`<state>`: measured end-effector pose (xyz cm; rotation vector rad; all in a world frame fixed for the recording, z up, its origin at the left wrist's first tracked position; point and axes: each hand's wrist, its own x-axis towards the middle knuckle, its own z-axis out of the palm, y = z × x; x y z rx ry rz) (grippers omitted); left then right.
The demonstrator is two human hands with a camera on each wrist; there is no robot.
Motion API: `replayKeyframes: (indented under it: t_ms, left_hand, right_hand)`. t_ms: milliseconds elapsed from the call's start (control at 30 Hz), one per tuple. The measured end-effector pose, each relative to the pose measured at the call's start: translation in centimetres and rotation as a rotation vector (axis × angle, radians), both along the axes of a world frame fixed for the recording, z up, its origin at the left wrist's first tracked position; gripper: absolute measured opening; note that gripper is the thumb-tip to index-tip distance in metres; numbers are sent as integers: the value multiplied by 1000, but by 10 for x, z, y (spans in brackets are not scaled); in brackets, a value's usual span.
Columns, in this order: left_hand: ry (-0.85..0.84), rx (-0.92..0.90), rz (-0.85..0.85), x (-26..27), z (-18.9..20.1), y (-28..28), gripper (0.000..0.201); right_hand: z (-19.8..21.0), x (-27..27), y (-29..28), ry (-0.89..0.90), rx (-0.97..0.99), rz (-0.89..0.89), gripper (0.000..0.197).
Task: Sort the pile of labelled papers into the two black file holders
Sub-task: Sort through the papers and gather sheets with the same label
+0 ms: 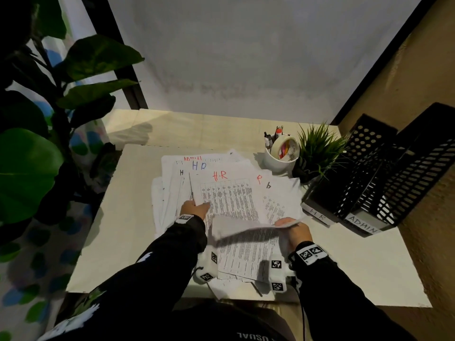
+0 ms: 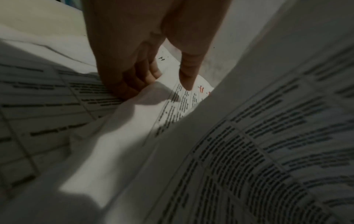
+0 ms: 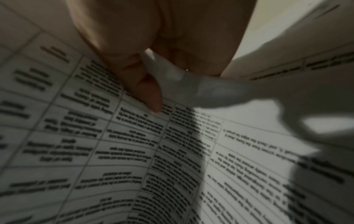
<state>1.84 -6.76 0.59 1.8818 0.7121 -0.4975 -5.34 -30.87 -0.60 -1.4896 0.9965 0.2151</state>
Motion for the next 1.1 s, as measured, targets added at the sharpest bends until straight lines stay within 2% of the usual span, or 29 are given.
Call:
replayKeyframes:
  t_ms: [67, 100, 200, 233, 333, 400, 467, 567, 667, 733, 833, 900, 1000, 1100]
  left_hand:
    - [-58, 19, -5, -1, -1, 1, 42]
    - [-75, 31, -14, 0, -5, 2, 41]
    - [-156, 37, -38, 0, -8, 7, 14]
    - [-197, 6, -20, 1, -11, 10, 12]
    - [-266, -134, -19, 2, -8, 20, 27]
    - [-241, -255, -67, -2, -5, 23, 28]
    - [-199, -300, -184, -7, 5, 20, 29]
    - [-73, -272, -327, -11, 17, 4, 29]
    - [2, -238, -456, -13, 28, -19, 37]
    - [6, -224, -494, -13, 29, -29, 40]
    - [-40, -242, -393, -7, 18, -33, 40]
    - [-69, -151, -256, 0, 4, -32, 35]
    - [27, 77, -173, 7, -2, -29, 56]
    - [117, 51, -228, 13, -1, -35, 79]
  right_hand:
    - [-7, 0, 3, -3, -40, 30, 45]
    - [-6, 0, 5, -18, -52, 30, 41]
    - [6, -2, 6, 19, -31, -47, 11]
    - [8, -3, 4, 33, -14, -74, 6]
    - [12, -3, -3, -12, -4, -81, 14]
    - [17, -3, 1, -64, 4, -74, 19]
    - [15, -2, 2, -141, 53, -139, 23]
    - [1, -1, 0, -199, 154, -253, 13]
    - [2, -3, -4, -229, 195, -316, 23]
    - [-4, -5, -10, -180, 160, -305, 27]
    - [-22, -10, -23, -55, 104, -204, 12]
    - [-24, -12, -25, 1, 99, -191, 13]
    - [-11, -10, -20, -3, 82, -175, 29]
    - [-9, -7, -21, -36, 91, -204, 32]
